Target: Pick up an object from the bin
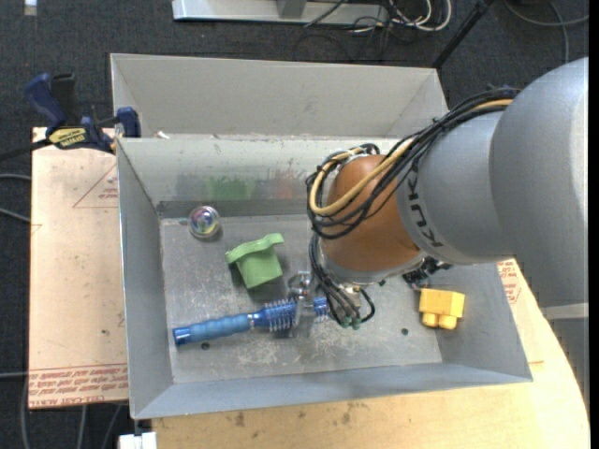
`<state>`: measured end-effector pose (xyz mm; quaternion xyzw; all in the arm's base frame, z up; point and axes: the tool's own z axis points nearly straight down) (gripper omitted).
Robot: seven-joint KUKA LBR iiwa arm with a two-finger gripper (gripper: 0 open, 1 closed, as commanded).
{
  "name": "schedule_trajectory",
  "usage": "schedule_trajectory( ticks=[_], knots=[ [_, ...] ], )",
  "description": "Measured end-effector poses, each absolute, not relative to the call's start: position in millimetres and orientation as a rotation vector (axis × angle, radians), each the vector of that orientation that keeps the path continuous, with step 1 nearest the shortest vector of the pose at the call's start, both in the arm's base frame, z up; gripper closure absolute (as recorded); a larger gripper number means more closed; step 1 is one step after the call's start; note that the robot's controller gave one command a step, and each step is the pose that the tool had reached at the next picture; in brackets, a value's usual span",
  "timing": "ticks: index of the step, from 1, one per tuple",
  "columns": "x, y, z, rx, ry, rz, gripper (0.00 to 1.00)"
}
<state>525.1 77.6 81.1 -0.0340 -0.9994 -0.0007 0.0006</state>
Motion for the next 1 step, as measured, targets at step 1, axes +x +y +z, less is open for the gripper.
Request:
schedule_trajectory(
  ticks=[1],
  knots=[
    [514.1,101.4,205.8,-0.019,-3.149,-0.004,1.0]
  ],
)
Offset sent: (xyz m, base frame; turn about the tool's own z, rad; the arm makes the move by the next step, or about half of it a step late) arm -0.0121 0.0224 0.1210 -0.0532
